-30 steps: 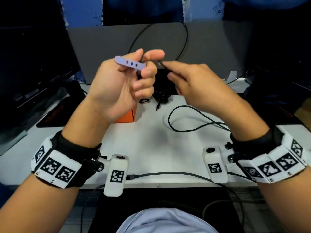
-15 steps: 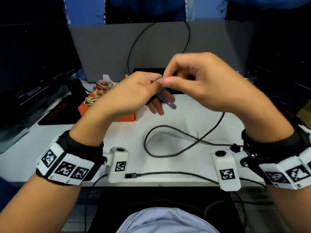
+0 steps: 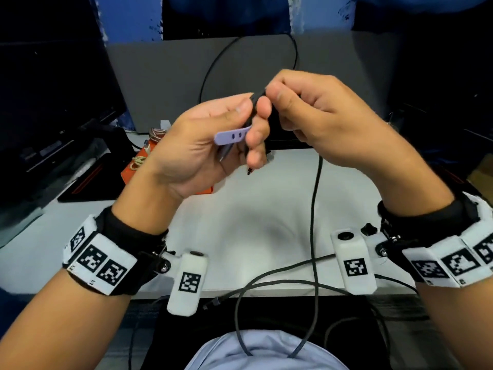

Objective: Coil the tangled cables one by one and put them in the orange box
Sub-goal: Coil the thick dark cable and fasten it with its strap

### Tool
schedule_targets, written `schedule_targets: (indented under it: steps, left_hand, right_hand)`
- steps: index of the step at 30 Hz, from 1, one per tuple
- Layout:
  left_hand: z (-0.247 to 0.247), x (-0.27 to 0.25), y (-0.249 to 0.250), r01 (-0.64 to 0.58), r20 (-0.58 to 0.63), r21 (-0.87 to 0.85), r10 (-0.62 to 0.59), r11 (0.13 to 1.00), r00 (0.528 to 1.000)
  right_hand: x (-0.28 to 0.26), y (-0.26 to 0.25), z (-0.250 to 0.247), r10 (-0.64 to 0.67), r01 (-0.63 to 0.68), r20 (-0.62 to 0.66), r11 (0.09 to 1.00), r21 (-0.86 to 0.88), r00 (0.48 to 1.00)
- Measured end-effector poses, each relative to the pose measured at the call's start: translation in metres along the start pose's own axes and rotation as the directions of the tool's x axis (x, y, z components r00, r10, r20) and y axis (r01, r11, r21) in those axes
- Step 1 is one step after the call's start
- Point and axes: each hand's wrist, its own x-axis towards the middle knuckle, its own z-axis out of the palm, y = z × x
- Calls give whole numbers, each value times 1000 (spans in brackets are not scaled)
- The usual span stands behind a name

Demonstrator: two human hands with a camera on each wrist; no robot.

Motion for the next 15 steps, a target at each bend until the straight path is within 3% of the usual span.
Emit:
schedule_targets:
  steps: [3,7,11,15]
  left_hand:
    - [6,2,0,30,26,-122,-27,992,999]
    - [6,1,2,86,-38,-34,-87,996,996]
    - [11,4,1,-25,-95,-146,11,989,995]
    - [10,1,1,-27,-29,-220,21,975,999]
  right_hand:
    - [0,2,1,-16,14,-45,999,-45,999]
    - [0,4,2,-33,33,2,990,-134,999]
    - [3,5,5,5,-4,-39,1000,24,999]
    - [5,8,7,-10,14,-49,996,92,999]
